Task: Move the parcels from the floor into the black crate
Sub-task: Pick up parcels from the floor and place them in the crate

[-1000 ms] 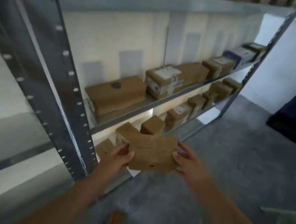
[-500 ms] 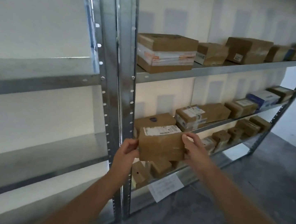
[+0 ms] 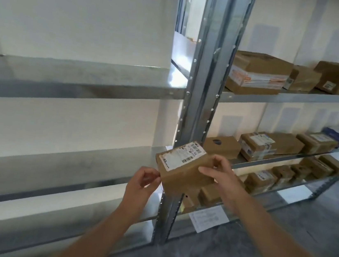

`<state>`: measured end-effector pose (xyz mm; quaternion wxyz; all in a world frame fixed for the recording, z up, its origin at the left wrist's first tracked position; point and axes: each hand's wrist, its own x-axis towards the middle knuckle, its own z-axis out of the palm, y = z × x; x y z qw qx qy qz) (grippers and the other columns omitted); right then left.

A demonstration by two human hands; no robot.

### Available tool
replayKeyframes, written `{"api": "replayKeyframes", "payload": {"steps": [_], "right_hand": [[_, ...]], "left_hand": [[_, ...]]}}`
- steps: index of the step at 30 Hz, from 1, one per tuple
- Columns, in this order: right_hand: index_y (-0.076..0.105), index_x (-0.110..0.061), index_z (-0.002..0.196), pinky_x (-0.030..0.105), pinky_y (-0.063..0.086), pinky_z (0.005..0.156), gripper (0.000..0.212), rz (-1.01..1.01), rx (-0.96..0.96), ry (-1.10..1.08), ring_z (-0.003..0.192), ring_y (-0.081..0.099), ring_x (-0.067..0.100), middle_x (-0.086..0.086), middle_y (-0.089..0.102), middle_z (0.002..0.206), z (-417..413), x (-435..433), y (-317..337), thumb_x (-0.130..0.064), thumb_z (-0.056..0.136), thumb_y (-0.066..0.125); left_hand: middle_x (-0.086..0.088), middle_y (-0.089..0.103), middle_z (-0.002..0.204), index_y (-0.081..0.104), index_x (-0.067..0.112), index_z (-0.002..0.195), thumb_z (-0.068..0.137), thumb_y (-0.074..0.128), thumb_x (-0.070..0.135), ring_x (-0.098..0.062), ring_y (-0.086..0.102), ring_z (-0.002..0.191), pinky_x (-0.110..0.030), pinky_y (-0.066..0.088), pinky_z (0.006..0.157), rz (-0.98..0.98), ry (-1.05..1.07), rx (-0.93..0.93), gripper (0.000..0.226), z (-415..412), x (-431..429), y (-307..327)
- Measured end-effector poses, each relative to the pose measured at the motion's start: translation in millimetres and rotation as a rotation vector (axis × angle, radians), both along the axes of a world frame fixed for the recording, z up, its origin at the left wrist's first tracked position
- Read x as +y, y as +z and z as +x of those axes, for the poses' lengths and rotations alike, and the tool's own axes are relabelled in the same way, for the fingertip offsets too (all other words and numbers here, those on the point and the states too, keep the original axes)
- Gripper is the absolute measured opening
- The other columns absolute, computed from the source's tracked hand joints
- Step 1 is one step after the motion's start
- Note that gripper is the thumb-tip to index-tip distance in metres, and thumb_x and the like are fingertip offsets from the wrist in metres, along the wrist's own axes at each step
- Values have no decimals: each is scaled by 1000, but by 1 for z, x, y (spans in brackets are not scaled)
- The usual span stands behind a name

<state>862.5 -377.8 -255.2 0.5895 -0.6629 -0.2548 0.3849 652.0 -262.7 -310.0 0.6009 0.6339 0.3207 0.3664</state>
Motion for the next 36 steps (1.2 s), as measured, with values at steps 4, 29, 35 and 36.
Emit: {"api": "replayKeyframes", "payload": {"steps": [4,29,35,36], "right_hand": [[54,-33,120,31,58,85,73,1,-106,172,111,61,10,-8,62,121,-55,42,9,9,67,81],[52,-37,136,47,52,99,69,207,-200,568,120,59,27,-3,48,142,-456,255,42,14,90,56],[54,-32,107,36,58,81,26,247,-125,652,95,68,22,2,61,120,-576,291,34,-8,97,57],[57,-30,100,34,58,75,20,244,-145,678,89,69,22,3,64,114,-595,296,32,-10,99,54]], "left_hand": [[8,57,132,46,24,134,85,73,5,-12,59,117,-24,53,87,-51,33,-39,59,-67,28,-1],[-18,72,109,61,12,98,97,58,11,-28,72,98,-28,59,79,-368,480,-478,3,-461,119,34],[-12,75,103,57,15,88,97,60,22,-26,73,97,-35,59,82,-339,784,-483,11,-543,101,42],[-10,76,103,57,16,86,97,60,25,-25,73,97,-36,59,81,-324,821,-454,15,-555,97,43]]}}
